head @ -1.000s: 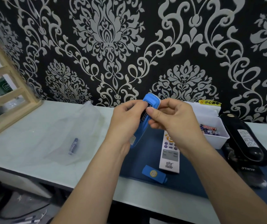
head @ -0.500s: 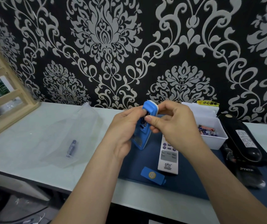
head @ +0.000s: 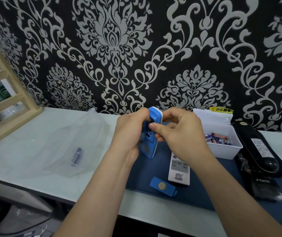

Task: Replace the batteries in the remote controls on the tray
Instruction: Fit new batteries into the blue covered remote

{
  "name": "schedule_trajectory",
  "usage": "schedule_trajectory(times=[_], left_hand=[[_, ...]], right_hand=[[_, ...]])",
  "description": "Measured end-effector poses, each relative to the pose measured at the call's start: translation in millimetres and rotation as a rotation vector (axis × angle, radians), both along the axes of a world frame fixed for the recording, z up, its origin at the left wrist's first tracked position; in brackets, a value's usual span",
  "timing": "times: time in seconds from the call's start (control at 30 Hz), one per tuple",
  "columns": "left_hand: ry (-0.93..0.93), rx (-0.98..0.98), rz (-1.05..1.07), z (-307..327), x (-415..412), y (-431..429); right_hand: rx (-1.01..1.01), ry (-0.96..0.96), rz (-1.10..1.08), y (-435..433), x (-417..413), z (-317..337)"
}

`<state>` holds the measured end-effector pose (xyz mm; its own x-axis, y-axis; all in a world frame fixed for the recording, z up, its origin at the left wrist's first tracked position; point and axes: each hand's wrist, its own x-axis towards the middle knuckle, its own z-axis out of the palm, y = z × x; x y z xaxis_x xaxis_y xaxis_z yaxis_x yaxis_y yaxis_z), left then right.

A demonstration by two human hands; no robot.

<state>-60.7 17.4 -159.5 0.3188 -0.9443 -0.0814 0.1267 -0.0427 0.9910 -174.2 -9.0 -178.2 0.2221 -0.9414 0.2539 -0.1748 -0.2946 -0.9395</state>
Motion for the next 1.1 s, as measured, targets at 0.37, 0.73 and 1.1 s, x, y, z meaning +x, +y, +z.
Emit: schedule_trajectory(times=[0.37, 0.73, 1.1], left_hand=[[0.014, -0.206, 0.124, -23, -24, -10], [-0.143, -0.366, 0.140, -47, -29, -13], [-0.404, -0.413, 0.293, -50, -10, 2]], right_hand=[[0.025, -0.097, -0.199, -2, 7, -4], [0.248, -0.309, -0.211, -11, -2, -9], [0.307, -0.319, -0.133, -8, 3, -15]])
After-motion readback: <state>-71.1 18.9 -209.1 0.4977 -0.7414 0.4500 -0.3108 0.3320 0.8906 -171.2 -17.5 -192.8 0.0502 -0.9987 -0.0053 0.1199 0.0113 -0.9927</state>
